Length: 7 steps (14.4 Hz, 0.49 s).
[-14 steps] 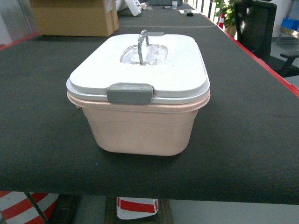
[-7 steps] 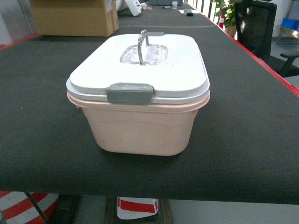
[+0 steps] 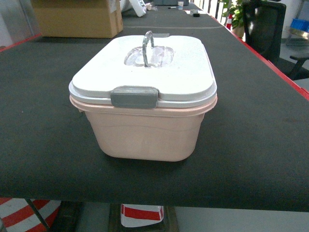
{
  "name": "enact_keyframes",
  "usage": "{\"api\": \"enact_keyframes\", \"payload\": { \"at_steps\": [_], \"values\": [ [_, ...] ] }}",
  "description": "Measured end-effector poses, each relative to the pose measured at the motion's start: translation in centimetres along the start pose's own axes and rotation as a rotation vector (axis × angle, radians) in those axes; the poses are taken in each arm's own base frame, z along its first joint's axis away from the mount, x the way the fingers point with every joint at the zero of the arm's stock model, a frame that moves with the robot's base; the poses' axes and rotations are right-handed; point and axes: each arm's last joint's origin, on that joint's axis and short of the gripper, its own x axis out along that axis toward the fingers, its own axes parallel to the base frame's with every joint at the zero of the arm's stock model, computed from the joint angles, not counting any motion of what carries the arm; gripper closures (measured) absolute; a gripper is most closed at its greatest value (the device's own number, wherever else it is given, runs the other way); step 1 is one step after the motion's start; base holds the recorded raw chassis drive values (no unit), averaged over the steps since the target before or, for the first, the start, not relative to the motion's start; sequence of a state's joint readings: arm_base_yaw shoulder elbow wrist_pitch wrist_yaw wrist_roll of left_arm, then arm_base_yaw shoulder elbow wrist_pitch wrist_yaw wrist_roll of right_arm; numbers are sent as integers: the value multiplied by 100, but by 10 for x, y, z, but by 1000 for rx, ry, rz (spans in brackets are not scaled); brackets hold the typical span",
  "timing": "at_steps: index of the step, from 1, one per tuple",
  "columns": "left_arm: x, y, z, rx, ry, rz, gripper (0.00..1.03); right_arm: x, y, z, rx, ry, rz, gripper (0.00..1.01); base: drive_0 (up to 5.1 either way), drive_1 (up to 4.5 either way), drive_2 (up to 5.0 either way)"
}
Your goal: Pick capacitor and pack into box
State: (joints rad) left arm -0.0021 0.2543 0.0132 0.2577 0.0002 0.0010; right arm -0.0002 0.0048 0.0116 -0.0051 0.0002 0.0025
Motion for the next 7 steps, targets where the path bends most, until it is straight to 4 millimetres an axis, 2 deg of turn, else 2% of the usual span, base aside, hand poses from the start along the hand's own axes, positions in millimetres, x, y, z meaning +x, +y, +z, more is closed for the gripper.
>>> {"api": "enact_keyframes", "payload": {
  "at_steps": [7],
  "values": [
    [-5, 0, -1, 0, 3, 0, 101, 0, 0, 0, 0, 0, 0, 3, 0, 0, 0]
  ]
}}
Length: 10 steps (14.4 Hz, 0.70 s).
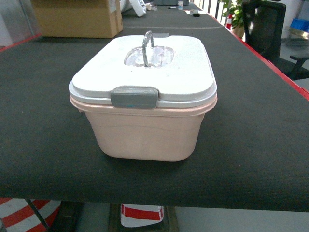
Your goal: Pick capacitor and pack into box
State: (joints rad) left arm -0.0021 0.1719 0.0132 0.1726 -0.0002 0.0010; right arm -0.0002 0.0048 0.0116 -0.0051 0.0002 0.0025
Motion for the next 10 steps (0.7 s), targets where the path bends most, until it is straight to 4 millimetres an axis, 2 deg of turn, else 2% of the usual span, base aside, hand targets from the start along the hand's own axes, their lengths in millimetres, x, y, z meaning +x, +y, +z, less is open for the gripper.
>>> {"api": "enact_keyframes", "payload": {
  "at_steps": [1, 2, 5, 6, 10],
  "values": [
    [-7, 0, -6, 0, 53, -1, 101, 0, 0, 0, 0, 0, 0, 3, 0, 0, 0],
    [-11, 0, -1, 0, -6, -2, 101, 0, 0, 0, 0, 0, 0, 3, 0, 0, 0],
    [-11, 0, -4, 0, 19, 1, 101, 0, 0, 0, 0, 0, 0, 3, 0, 0, 0],
    [-10, 0, -3, 0, 11, 2, 98, 0, 0, 0, 0, 0, 0, 3, 0, 0, 0],
    [-10, 0, -3, 0, 14, 2, 47, 0, 0, 0, 0, 0, 0, 3, 0, 0, 0]
  ]
}}
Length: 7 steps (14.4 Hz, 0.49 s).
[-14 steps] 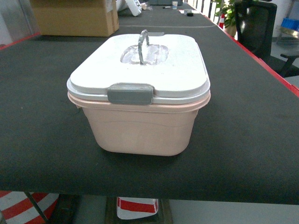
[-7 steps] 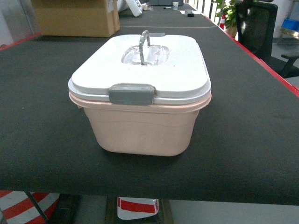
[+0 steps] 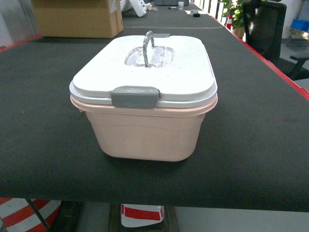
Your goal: Pick capacitor and pack into box
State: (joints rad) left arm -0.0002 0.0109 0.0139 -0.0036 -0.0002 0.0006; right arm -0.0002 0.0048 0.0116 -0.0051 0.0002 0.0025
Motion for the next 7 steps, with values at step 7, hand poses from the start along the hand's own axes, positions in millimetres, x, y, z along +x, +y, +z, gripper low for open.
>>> {"api": "enact_keyframes", "payload": {
  "at_steps": [7],
  "values": [
    [0, 0, 0, 0, 0, 0, 5, 0, 0, 0, 0, 0, 0, 3, 0, 0, 0]
  ]
}}
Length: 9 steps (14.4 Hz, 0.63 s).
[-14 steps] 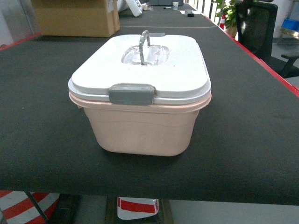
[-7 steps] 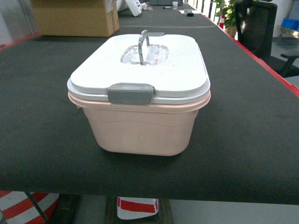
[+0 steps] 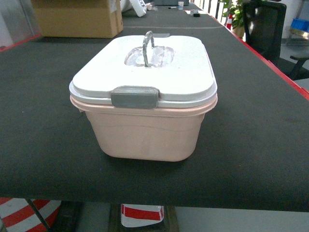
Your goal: Pick capacitor and pack into box
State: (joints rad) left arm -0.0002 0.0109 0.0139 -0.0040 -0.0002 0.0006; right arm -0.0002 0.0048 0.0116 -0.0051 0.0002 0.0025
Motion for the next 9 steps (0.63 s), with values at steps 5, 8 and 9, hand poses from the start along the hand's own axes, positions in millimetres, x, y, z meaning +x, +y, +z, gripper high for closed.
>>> {"api": "enact_keyframes", "payload": {
  "at_steps": [5, 8, 9],
  "values": [
    [0, 0, 0, 0, 0, 0, 5, 0, 0, 0, 0, 0, 0, 3, 0, 0, 0],
    [0, 0, 0, 0, 0, 0, 5, 0, 0, 0, 0, 0, 0, 3, 0, 0, 0],
    [0, 0, 0, 0, 0, 0, 5, 0, 0, 0, 0, 0, 0, 3, 0, 0, 0]
  ]
}}
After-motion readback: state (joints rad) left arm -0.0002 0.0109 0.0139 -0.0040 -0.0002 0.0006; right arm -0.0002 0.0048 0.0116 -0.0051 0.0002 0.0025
